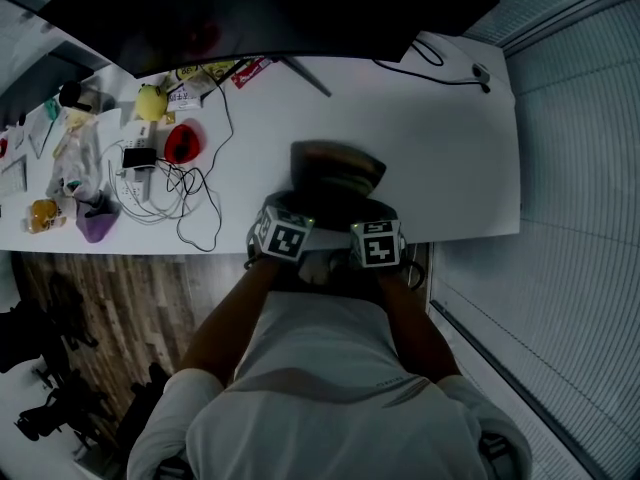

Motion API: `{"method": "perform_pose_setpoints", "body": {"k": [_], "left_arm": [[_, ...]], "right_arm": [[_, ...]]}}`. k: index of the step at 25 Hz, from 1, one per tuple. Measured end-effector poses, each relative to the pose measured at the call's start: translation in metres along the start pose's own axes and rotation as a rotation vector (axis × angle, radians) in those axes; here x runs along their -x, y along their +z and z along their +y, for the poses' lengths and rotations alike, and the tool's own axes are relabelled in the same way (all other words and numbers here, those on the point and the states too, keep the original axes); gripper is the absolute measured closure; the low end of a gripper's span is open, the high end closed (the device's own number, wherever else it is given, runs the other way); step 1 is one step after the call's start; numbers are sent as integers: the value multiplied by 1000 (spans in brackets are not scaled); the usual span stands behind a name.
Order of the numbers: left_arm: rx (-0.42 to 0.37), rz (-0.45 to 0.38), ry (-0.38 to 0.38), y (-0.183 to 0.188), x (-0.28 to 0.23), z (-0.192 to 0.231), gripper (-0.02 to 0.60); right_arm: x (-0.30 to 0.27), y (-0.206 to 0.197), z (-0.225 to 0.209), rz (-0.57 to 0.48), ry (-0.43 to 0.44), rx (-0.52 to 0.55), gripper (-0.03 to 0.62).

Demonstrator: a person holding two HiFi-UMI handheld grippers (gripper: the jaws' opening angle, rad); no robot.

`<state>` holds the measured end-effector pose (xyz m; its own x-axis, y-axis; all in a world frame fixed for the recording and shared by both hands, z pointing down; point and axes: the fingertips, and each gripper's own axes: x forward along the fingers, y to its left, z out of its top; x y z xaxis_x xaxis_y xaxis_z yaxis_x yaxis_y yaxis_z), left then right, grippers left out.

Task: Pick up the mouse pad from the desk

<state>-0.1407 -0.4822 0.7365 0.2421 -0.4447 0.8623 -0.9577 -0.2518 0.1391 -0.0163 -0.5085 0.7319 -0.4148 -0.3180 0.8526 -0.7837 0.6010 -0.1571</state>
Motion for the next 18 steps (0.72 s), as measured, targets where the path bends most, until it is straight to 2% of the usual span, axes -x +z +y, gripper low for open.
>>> {"method": "perform_pose_setpoints", "body": {"k": [4, 8, 11, 18], "left_arm": [[23, -47, -37, 11, 17, -6, 499], [21, -151, -80, 41, 49, -10, 505], [-5, -253, -97, 74, 81, -12, 508], [-75, -517, -80, 152, 166, -22, 514]], "right_arm": [[14, 13, -1, -70, 42, -20, 530], [45, 36, -1, -167, 48, -38, 534], [76, 63, -2, -256, 46, -32, 536], [156, 140, -2, -496, 40, -1, 537]]}}
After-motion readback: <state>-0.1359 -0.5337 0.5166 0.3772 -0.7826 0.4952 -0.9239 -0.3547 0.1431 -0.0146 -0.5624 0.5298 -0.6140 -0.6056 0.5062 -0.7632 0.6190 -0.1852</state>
